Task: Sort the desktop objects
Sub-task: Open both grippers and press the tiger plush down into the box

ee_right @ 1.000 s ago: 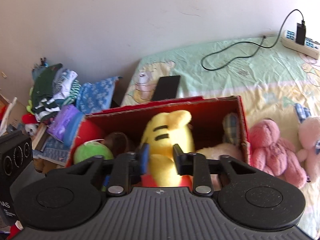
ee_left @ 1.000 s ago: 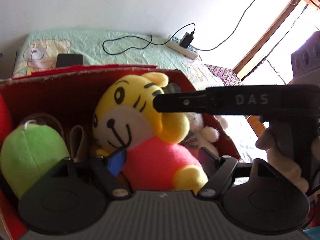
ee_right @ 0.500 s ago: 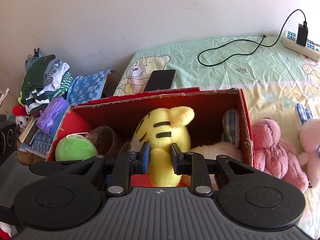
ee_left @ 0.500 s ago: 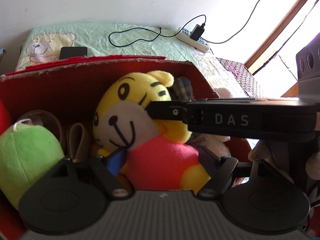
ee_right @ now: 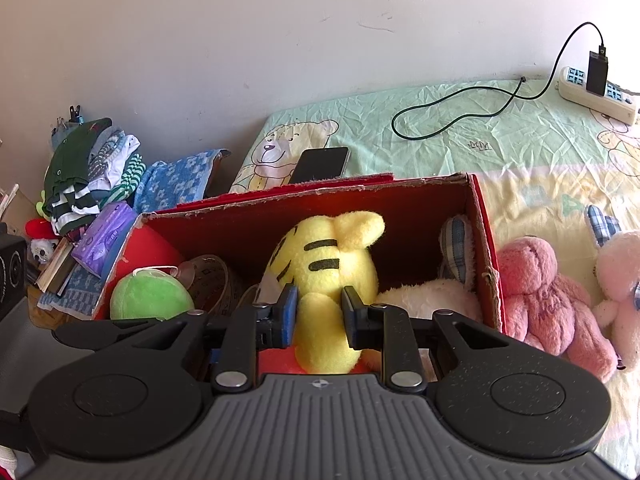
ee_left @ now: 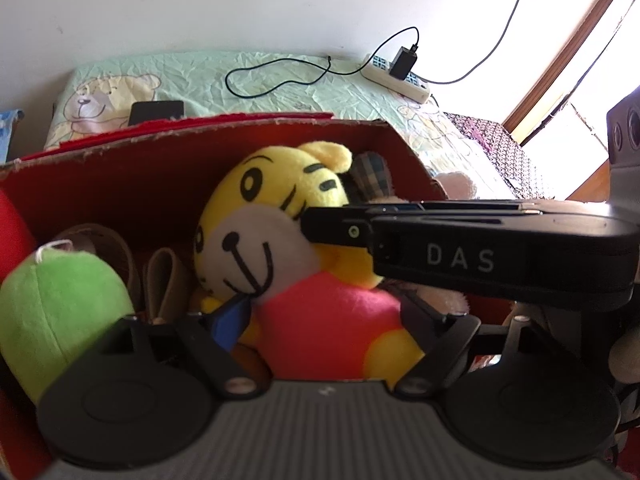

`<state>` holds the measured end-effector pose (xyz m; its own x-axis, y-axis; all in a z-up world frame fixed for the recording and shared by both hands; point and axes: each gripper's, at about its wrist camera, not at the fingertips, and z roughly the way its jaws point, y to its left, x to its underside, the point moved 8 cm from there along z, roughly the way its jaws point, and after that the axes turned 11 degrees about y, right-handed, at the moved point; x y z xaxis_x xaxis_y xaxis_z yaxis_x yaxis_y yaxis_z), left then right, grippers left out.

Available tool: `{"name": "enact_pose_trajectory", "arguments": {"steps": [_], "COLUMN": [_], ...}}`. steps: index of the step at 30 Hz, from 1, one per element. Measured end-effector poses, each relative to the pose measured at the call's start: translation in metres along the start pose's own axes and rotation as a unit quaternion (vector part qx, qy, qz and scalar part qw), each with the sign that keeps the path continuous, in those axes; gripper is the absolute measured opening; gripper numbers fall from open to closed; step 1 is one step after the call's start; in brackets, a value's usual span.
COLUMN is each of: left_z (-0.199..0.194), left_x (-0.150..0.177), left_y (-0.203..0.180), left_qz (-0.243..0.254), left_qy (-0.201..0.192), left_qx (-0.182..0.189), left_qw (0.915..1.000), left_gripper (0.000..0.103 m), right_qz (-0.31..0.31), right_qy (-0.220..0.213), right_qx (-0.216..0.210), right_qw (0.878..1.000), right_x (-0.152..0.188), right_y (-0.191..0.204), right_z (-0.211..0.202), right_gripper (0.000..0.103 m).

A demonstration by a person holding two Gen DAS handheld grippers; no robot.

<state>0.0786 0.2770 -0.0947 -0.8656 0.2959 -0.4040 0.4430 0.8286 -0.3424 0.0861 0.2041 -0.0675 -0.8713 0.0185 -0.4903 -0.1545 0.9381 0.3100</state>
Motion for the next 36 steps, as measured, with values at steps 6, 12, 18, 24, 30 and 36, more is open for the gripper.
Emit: {"name": "enact_pose_trajectory", "arguments": {"steps": [6, 12, 18, 24, 30, 36], "left_z": [0.000, -0.001, 0.000, -0.001, -0.011, -0.024], "left_x": [0.002, 0.004, 0.004, 0.005, 0.003, 0.005], "left_y": [-0.001, -0.004, -0.006, -0.011, -0.016, -0.022], "left_qz": [-0.001, 0.003, -0.004, 0.006, 0.005, 0.011], "left_qy": [0.001, 0.000, 0.004, -0.001, -0.012, -0.027], "left_qx": [-0.010, -0.021, -0.026, -0.038, -0.049, -0.077], "left_qw": [1.0000, 0.9998, 0.9996, 0.9993, 0.9987, 0.9966], "left_gripper": [0.085, 0.086, 0.094, 0.094, 0.094, 0.094], "right_qz": [-0.006, -0.009, 0.004, 0.002, 0.024, 0.030], "right_qy": [-0.006, -0.009, -0.015, -0.018, -0.027, -0.044], "right_qx": [0.002, 0.001, -0.011, -0.005, -0.024, -0.034], "right_qw": [1.000, 1.000, 1.000, 1.000, 0.999, 0.998], "right_x": [0.002, 0.005, 0.008, 0.012, 0.013, 0.016], "right_y": [0.000, 0.000, -0.004, -0.004, -0.007, -0.004], "right_z": [0.000, -0.002, -0.007, -0.011, -0.020, -0.037], "right_gripper": [0.025, 0.026, 0.027, 0.027, 0.027, 0.031]}}
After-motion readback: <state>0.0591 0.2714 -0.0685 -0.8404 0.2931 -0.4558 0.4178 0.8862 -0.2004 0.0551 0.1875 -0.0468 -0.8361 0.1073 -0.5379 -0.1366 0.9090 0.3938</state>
